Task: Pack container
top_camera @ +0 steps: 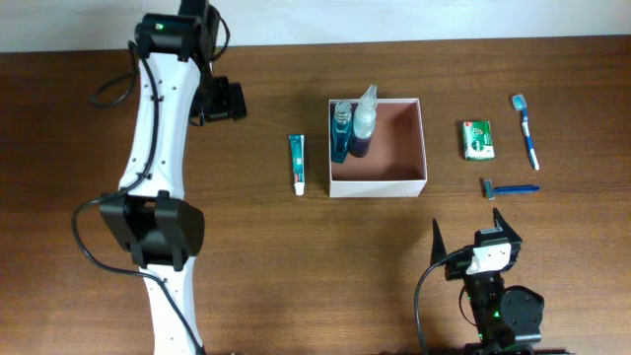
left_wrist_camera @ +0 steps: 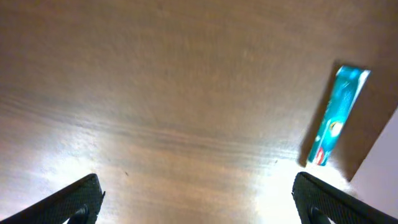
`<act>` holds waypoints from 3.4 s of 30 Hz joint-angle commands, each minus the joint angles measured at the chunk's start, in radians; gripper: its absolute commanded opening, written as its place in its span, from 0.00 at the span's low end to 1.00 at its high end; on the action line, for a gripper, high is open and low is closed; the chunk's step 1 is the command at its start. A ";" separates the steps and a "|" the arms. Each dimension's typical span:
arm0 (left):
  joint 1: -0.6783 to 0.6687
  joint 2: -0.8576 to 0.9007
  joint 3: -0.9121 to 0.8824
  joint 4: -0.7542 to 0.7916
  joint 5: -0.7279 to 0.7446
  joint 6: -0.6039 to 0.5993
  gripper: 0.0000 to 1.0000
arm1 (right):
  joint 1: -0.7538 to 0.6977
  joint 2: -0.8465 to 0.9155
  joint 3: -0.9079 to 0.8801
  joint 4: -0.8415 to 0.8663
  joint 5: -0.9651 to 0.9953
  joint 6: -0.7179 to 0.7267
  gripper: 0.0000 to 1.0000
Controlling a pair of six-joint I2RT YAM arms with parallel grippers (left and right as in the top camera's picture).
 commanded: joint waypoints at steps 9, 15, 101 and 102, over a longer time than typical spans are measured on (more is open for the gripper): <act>-0.089 -0.026 -0.202 0.163 0.086 -0.010 0.99 | 0.009 -0.011 -0.005 -0.006 0.013 0.000 0.99; -0.159 -0.026 -0.320 0.274 0.080 -0.017 0.99 | 0.009 -0.011 -0.005 -0.006 0.013 0.000 0.99; 0.099 0.053 -0.105 0.324 0.037 -0.009 0.99 | 0.009 -0.011 -0.005 -0.006 0.013 0.000 0.99; 0.099 0.053 -0.105 0.324 0.037 -0.009 0.99 | 0.009 -0.011 -0.005 -0.006 0.013 0.000 0.99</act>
